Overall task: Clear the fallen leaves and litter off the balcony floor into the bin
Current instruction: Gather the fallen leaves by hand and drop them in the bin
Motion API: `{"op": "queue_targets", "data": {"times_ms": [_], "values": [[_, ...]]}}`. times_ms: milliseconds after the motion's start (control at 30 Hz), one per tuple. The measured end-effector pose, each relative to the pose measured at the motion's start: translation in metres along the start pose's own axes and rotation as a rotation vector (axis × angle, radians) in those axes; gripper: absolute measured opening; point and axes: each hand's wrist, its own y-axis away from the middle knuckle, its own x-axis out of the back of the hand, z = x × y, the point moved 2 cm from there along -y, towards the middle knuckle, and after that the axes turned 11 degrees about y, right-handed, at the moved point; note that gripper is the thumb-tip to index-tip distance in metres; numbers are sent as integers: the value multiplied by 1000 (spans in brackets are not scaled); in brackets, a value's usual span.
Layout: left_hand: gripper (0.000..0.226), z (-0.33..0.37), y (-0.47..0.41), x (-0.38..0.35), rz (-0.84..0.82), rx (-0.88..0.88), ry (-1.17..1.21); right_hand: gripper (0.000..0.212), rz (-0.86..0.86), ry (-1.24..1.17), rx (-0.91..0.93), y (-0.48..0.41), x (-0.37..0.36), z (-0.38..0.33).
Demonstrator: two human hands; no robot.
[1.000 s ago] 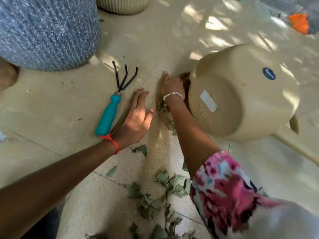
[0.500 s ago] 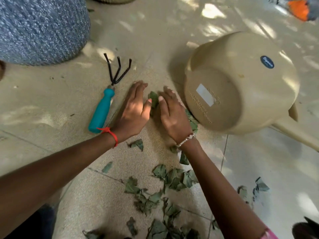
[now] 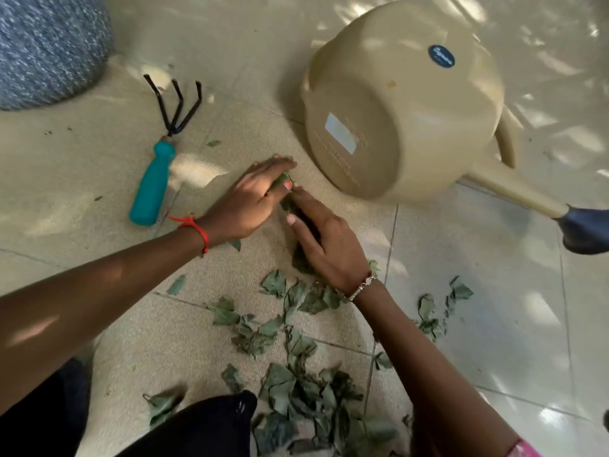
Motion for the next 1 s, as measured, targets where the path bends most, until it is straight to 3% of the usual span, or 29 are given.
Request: {"op": "queue_targets", "data": {"times_ms": [100, 167, 233, 300, 433, 500, 633, 767, 833, 900, 1000], "values": [[42, 1, 9, -5, -59, -12, 50, 59, 94, 51, -85, 8, 6, 11], [43, 3, 15, -8, -91, 24, 105, 64, 13, 100, -80, 14, 4, 13], [43, 7, 22, -14, -126, 53, 146, 59, -57, -24, -49, 23, 3, 11], [43, 12, 28, -20, -147, 71, 164, 55, -18, -144, -71, 30, 8, 13], [41, 25, 38, -25, -204, 114, 380, 54, -49, -65, -74, 43, 12, 19], [46, 29, 40, -19, -218, 138, 489, 52, -52, -183, -87, 51, 16, 19], [52, 27, 45, -2, -91, 132, 419, 48, 126, -278, -145, 53, 24, 32], [37, 20, 62, -14, -63, 134, 280, 58, -36, -84, -68, 53, 8, 29], [37, 20, 74, -26, -57, 155, 284, 58, -65, -144, -64, 57, 5, 25], [40, 26, 80, -35, -68, 134, 306, 50, 10, -267, -112, 66, 11, 22], [38, 37, 87, -45, -53, 103, 302, 40, 311, -253, -265, 87, 26, 30]]}}
